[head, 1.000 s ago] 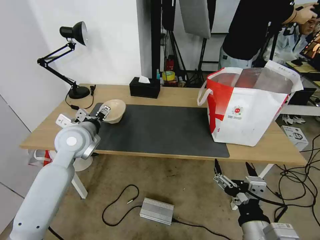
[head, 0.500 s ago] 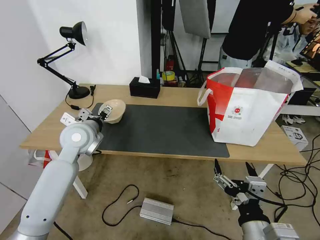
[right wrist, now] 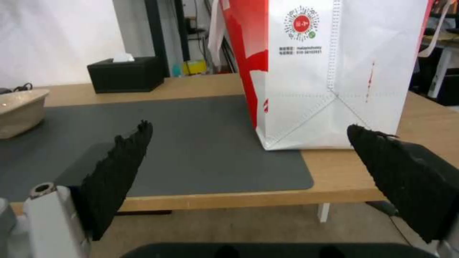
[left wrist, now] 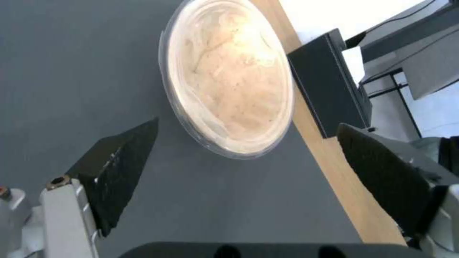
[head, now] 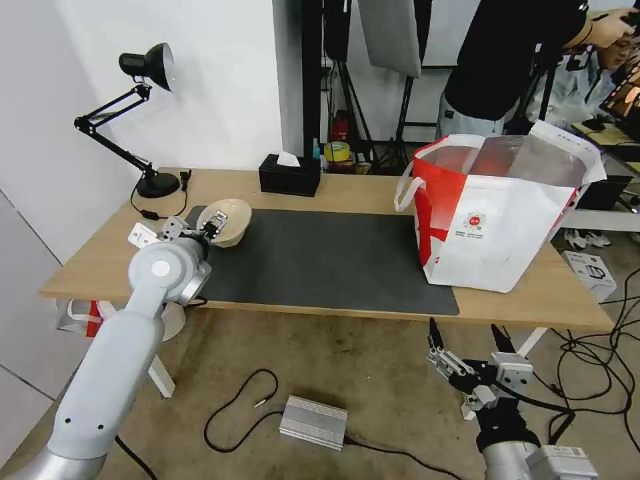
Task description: Pick up the trash from the table and place it into the takeout bag.
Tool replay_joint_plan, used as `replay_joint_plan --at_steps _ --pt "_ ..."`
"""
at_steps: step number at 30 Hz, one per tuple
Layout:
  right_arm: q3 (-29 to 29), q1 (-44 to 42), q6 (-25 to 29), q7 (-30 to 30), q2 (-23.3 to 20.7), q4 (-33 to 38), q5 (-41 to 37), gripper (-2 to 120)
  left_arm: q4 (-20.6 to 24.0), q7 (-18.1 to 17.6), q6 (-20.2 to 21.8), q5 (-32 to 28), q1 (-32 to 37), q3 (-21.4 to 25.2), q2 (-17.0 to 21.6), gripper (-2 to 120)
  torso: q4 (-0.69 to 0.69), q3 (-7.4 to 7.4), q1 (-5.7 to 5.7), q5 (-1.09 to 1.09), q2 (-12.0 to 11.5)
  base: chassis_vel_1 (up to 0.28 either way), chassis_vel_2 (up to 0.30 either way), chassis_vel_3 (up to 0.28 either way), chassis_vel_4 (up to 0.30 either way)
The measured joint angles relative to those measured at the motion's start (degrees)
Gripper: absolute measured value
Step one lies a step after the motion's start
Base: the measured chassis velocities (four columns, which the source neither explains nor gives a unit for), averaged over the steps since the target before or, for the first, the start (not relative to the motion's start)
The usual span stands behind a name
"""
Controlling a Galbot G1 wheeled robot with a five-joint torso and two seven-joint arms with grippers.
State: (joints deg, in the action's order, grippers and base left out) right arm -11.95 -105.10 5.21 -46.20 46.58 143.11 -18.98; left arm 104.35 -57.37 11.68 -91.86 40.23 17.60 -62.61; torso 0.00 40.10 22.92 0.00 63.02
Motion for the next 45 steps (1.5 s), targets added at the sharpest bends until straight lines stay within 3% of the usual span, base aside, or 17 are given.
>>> replay_joint_plan --at_steps 30,45 --pt "0.00 0.00 0.00 0.00 0.00 0.00 0.00 100 -8.00 -0.28 0.04 1.62 -3.51 -0.93 -3.49 100 -0.01 0.00 -0.01 0.00 0.00 0.000 0.000 0.000 0.000" --pt "0.00 0.00 0.00 0.00 0.00 0.00 0.00 100 -9.70 -0.10 0.09 1.84 -4.67 -1.22 -4.25 100 0.00 0.00 -0.01 0.00 0.00 0.000 0.000 0.000 0.000"
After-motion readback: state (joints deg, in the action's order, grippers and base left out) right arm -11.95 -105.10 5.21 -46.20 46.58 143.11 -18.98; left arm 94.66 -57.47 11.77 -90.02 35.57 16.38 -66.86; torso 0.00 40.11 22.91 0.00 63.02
